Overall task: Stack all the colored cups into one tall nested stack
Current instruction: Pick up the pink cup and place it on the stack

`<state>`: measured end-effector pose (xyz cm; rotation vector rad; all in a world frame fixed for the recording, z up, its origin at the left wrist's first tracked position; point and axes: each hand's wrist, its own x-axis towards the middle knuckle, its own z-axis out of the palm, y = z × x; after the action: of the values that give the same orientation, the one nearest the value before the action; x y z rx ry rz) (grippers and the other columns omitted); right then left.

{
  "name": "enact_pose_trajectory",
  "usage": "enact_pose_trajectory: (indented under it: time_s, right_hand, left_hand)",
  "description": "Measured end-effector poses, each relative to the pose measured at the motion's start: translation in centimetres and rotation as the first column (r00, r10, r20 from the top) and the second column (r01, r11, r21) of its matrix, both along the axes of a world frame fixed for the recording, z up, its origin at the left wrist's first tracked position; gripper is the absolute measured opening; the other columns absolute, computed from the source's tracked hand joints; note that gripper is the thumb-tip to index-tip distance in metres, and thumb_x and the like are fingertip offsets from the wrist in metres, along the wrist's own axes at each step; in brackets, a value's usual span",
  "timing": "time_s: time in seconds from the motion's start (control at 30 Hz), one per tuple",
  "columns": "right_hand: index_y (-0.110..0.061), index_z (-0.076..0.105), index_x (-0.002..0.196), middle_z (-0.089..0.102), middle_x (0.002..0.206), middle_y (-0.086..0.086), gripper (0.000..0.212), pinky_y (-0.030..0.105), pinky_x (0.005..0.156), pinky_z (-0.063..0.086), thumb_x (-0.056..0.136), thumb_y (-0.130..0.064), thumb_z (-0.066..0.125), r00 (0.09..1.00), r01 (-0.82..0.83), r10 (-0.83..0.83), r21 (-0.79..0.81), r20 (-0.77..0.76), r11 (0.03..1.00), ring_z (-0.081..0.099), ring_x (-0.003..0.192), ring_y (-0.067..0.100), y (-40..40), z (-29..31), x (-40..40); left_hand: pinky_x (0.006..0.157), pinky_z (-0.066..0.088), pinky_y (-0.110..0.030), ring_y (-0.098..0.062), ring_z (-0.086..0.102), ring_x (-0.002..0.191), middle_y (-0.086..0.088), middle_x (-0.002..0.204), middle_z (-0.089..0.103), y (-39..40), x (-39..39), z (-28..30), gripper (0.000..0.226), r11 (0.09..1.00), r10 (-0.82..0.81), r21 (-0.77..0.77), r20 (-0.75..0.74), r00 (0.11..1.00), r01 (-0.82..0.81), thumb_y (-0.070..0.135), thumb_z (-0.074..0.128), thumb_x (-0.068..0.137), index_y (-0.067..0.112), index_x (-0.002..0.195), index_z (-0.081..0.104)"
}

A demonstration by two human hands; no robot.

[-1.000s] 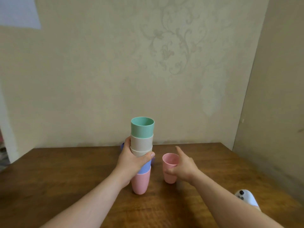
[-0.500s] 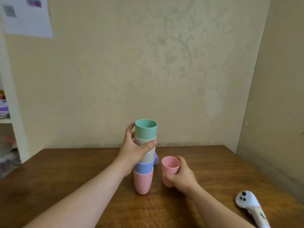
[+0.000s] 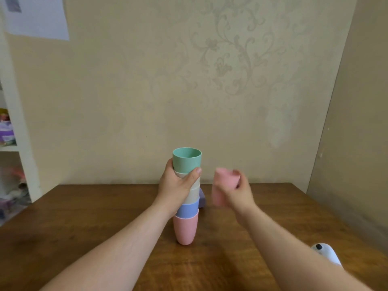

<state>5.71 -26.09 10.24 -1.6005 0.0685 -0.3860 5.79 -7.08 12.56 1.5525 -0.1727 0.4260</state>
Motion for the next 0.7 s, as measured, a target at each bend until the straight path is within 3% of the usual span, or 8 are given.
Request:
enact_pose_trajectory:
  time_s: [0.1, 0.23, 0.3, 0.37, 0.47, 0.53, 0.63, 0.7]
  right_hand:
    - [-0.029, 0.044, 0.152, 0.061, 0.137, 0.0, 0.08, 0.049, 0.099, 0.062, 0.087, -0.026, 0.09, 0.977, -0.034, 0.02, 0.062, 0.214, 0.998, 0.068, 0.114, 0.017, 1.1, 8.3, 0.9]
    - [-0.031, 0.042, 0.155, 0.062, 0.128, -0.009, 0.083, 0.018, 0.07, 0.059, 0.087, -0.02, 0.089, 0.925, -0.164, 0.175, -0.061, 0.337, 0.985, 0.066, 0.104, 0.002, 3.5, 14.3, 0.2]
    - [-0.029, 0.043, 0.154, 0.061, 0.125, -0.011, 0.083, 0.014, 0.067, 0.058, 0.087, -0.018, 0.09, 0.908, -0.197, 0.217, -0.091, 0.36, 0.976, 0.065, 0.101, 0.0, 4.4, 15.0, -0.2]
    - [-0.029, 0.044, 0.154, 0.062, 0.126, -0.009, 0.085, 0.018, 0.074, 0.061, 0.085, -0.02, 0.092, 0.907, -0.212, 0.236, -0.107, 0.348, 0.971, 0.067, 0.106, 0.006, 5.5, 14.4, -0.3]
    - [-0.032, 0.047, 0.151, 0.065, 0.129, -0.006, 0.088, 0.036, 0.093, 0.063, 0.077, -0.029, 0.095, 0.916, -0.224, 0.277, -0.201, 0.292, 0.954, 0.069, 0.114, 0.016, 6.9, 11.7, 0.3]
    - [-0.033, 0.047, 0.147, 0.067, 0.128, -0.01, 0.085, 0.037, 0.096, 0.06, 0.076, -0.033, 0.093, 0.915, -0.23, 0.294, -0.243, 0.276, 0.942, 0.069, 0.113, 0.013, 7.4, 9.6, 0.4]
    - [-0.039, 0.045, 0.147, 0.068, 0.13, -0.013, 0.083, 0.036, 0.099, 0.06, 0.076, -0.041, 0.09, 0.919, -0.245, 0.286, -0.175, 0.272, 0.953, 0.069, 0.118, 0.013, 7.5, 7.7, 0.2]
    - [-0.038, 0.05, 0.142, 0.073, 0.124, -0.009, 0.076, 0.04, 0.097, 0.062, 0.077, -0.038, 0.091, 0.923, -0.255, 0.288, -0.156, 0.253, 0.954, 0.073, 0.114, 0.016, 7.5, 6.6, 0.2]
  left_hand:
    - [0.089, 0.065, -0.045, -0.016, 0.079, 0.1, 0.007, 0.109, 0.081, -0.5, -0.1, 0.0, 0.062, 0.998, 0.028, 0.049, 0.029, 0.999, -0.029, 0.057, 0.087, 0.074, 0.032, 0.125, 0.063]
    - [0.081, 0.063, -0.039, -0.014, 0.078, 0.097, 0.008, 0.107, 0.079, -0.8, -0.5, 0.1, 0.05, 0.997, 0.049, 0.066, 0.032, 0.998, -0.051, 0.05, 0.088, 0.082, 0.035, 0.122, 0.062]
    - [0.078, 0.06, -0.033, -0.013, 0.077, 0.097, 0.008, 0.106, 0.078, -0.8, -0.5, 0.3, 0.047, 0.997, 0.047, 0.065, 0.023, 0.999, -0.048, 0.044, 0.089, 0.085, 0.034, 0.122, 0.061]
    - [0.08, 0.063, -0.035, -0.013, 0.078, 0.096, 0.009, 0.106, 0.079, -0.8, -0.4, 0.4, 0.051, 0.996, 0.059, 0.065, 0.011, 0.998, -0.06, 0.048, 0.091, 0.081, 0.036, 0.122, 0.062]
    - [0.08, 0.067, -0.039, -0.008, 0.079, 0.09, 0.011, 0.099, 0.081, -0.9, -0.1, 0.7, 0.051, 0.989, 0.118, 0.093, -0.022, 0.993, -0.115, 0.051, 0.089, 0.073, 0.037, 0.116, 0.065]
    - [0.081, 0.068, -0.04, -0.008, 0.078, 0.09, 0.012, 0.098, 0.08, -1.0, 0.1, 0.8, 0.047, 0.984, 0.13, 0.126, -0.036, 0.991, -0.125, 0.047, 0.085, 0.072, 0.037, 0.115, 0.066]
    - [0.082, 0.067, -0.037, -0.009, 0.079, 0.095, 0.014, 0.101, 0.08, -1.3, -0.3, 0.7, 0.044, 0.985, 0.099, 0.146, -0.035, 0.994, -0.093, 0.045, 0.081, 0.077, 0.041, 0.117, 0.065]
    - [0.09, 0.066, -0.038, -0.012, 0.078, 0.104, 0.014, 0.107, 0.079, -1.2, -0.7, -0.5, 0.043, 0.986, 0.071, 0.155, -0.045, 0.996, -0.063, 0.035, 0.083, 0.084, 0.037, 0.122, 0.065]
